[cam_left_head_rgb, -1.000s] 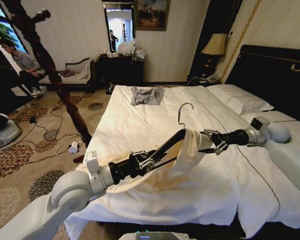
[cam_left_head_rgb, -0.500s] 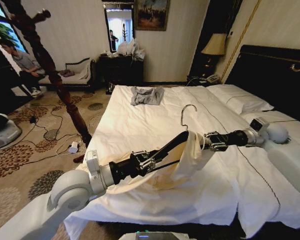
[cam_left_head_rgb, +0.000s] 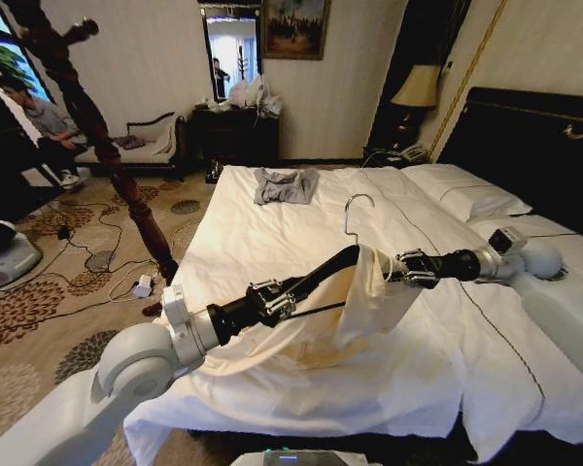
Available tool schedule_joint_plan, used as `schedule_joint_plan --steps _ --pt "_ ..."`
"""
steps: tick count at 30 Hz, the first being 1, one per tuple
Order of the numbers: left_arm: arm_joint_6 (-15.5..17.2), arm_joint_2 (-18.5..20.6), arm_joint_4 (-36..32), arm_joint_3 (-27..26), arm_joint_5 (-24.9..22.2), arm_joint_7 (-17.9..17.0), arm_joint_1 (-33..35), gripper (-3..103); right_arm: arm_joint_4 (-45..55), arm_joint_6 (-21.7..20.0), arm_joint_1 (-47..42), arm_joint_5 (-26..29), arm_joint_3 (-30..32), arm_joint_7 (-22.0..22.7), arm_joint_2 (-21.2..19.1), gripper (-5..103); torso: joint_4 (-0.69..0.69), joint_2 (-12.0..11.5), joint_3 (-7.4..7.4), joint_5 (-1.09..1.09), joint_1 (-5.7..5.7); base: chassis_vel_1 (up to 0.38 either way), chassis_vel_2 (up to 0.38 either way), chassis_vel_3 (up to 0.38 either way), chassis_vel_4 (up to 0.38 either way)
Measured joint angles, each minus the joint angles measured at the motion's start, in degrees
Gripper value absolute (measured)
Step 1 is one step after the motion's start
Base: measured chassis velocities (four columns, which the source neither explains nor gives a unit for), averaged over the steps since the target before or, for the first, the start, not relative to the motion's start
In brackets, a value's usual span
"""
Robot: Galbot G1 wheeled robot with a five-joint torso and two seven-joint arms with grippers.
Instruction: Pick up the clothes from the bed and hang them on the clothes hanger.
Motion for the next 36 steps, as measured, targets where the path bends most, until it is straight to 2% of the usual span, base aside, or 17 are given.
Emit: schedule_joint_plan --steps 2,5,6,11,12,14,15,16,18,19,22,23,24,28,29,31,36 --pt "0.0 0.0 -0.3 -1.0 0.5 -0.1 0.3 39 -0.1 0.2 -0.1 -0.2 0.1 -0.2 0.0 21 0.0 0.0 0.0 0.0 0.0 0.0 0.0 0.0 0.0" --pt "-0.2 0.4 -1.1 -3.8 0.9 0.3 0.7 55 -0.4 0.9 -0.3 -0.4 0.5 -0.4 0.3 20 0.0 0.0 0.0 0.01 0.0 0.0 0.0 0.0 0.0" --pt "-0.2 0.4 -1.1 -3.8 0.9 0.3 0.7 55 -0.4 0.9 -0.3 -0.4 0.5 -0.4 0.3 20 0.0 0.0 0.0 0.01 0.0 0.0 0.0 0.0 0.0" --pt "-0.8 -0.8 -1.3 -12.4 -2.2 0.7 3.7 77 -1.4 1.8 -0.6 -0.6 1.5 -0.4 0.8 19 0.0 0.0 0.0 0.0 0.0 0.0 0.0 0.0 0.0" --pt "-0.8 -0.8 -1.3 -12.4 -2.2 0.7 3.7 77 -1.4 1.8 -0.6 -0.6 1.5 -0.4 0.8 19 0.0 0.0 0.0 0.0 0.0 0.0 0.0 0.0 0.0" --pt "-1.5 -2.2 -1.3 -17.4 -4.2 0.8 5.9 88 -1.6 2.5 -1.2 -0.9 1.8 -0.4 0.9 19 0.0 0.0 0.0 0.0 0.0 0.0 0.0 0.0 0.0" --pt "-1.7 -2.7 -1.3 -19.8 -5.6 0.7 6.7 88 -1.6 2.7 -1.4 -1.1 1.9 -0.5 0.9 19 0.0 0.0 0.0 0.0 0.0 0.0 0.0 0.0 0.0" --pt "-1.8 -3.3 -1.3 -22.4 -7.3 0.4 7.4 93 -1.7 3.1 -1.7 -1.4 2.0 -0.5 0.8 19 0.0 0.0 0.0 0.0 0.0 0.0 0.0 0.0 0.0" --pt "-1.6 -4.3 -0.6 -26.2 -9.4 -1.5 8.2 99 -1.6 3.5 -1.8 -1.8 2.0 -0.8 0.8 19 0.01 0.0 0.0 0.01 0.0 0.0 0.0 0.0 0.0" --pt "-1.6 -4.3 -0.6 -26.2 -9.4 -1.5 8.2 99 -1.6 3.5 -1.8 -1.8 2.0 -0.8 0.8 19 0.01 0.0 0.0 0.01 0.0 0.0 0.0 0.0 0.0" --pt "2.1 -4.9 5.9 -24.4 -5.5 -7.9 10.1 100 -0.7 3.9 -1.4 -2.4 2.0 -1.0 0.7 19 -0.03 0.0 0.0 0.0 0.0 0.0 0.0 0.0 0.0" --pt "3.3 -5.3 7.8 -22.7 -3.0 -9.4 11.5 100 -0.1 4.0 -1.2 -2.5 1.9 -1.0 0.8 19 -0.03 0.0 0.0 -0.01 0.0 0.0 0.0 0.0 0.0" --pt "3.3 -5.3 7.8 -22.7 -3.0 -9.4 11.5 100 -0.1 4.0 -1.2 -2.5 1.9 -1.0 0.8 19 -0.03 0.0 0.0 -0.01 0.0 0.0 0.0 0.0 0.0" --pt "6.8 -8.8 13.4 -14.5 10.2 -12.7 18.0 100 2.7 4.1 0.0 -2.8 1.6 -1.0 1.2 19 0.02 0.0 0.0 -0.01 -0.01 0.0 0.0 0.0 0.0" --pt "6.8 -8.8 13.4 -14.5 10.2 -12.7 18.0 100 2.7 4.1 0.0 -2.8 1.6 -1.0 1.2 19 0.02 0.0 0.0 -0.01 -0.01 0.0 0.0 0.0 0.0" --pt "6.9 -10.8 16.0 -11.3 15.0 -13.0 20.0 100 4.5 4.1 0.3 -2.6 1.6 -0.9 0.9 19 0.01 0.0 0.0 -0.01 -0.01 0.0 0.0 0.0 0.0" --pt "6.7 -12.8 17.8 -8.9 13.5 -12.7 19.3 100 8.0 4.1 0.0 -2.5 2.1 -0.8 0.5 19 -0.02 0.0 0.0 0.01 -0.01 0.0 0.0 0.0 0.0"
